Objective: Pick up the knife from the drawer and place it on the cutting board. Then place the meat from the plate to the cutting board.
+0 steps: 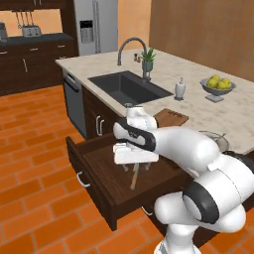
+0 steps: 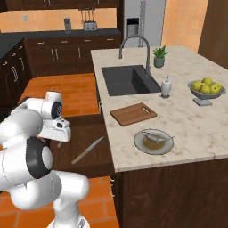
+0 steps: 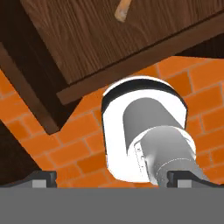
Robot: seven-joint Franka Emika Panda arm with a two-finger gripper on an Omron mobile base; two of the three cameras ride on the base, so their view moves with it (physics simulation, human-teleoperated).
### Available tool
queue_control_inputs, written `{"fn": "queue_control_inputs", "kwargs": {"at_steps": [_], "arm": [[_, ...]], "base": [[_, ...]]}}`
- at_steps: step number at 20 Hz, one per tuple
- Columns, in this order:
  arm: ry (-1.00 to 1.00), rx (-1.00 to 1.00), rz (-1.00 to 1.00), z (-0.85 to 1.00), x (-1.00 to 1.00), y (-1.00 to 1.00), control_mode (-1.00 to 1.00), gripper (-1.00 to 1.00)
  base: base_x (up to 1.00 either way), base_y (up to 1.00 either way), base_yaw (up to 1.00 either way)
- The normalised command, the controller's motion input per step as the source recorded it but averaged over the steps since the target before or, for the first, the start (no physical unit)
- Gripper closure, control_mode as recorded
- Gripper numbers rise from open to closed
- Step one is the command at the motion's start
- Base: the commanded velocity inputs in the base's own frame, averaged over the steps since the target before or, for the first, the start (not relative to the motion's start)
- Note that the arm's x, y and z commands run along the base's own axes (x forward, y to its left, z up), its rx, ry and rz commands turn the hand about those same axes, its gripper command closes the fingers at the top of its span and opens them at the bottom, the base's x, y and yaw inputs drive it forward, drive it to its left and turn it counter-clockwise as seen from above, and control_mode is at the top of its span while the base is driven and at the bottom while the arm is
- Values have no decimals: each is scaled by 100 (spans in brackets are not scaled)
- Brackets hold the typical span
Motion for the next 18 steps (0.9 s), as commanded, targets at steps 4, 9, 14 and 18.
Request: {"fn": "queue_control_inputs", "kwargs": {"at_steps": [4,9,14,18], "arm": [[14,-16,-32,-63,80,-90,-100,-100],[-1,-17,-17,-77,59,-36,-100,-100],[-3,-2,-3,-49,33,29,-100,-100],[-5,-3,0,-44,35,21,-100,-100]], "base": [[0,0,0],[0,0,0],[0,0,0],[0,0,0]]}}
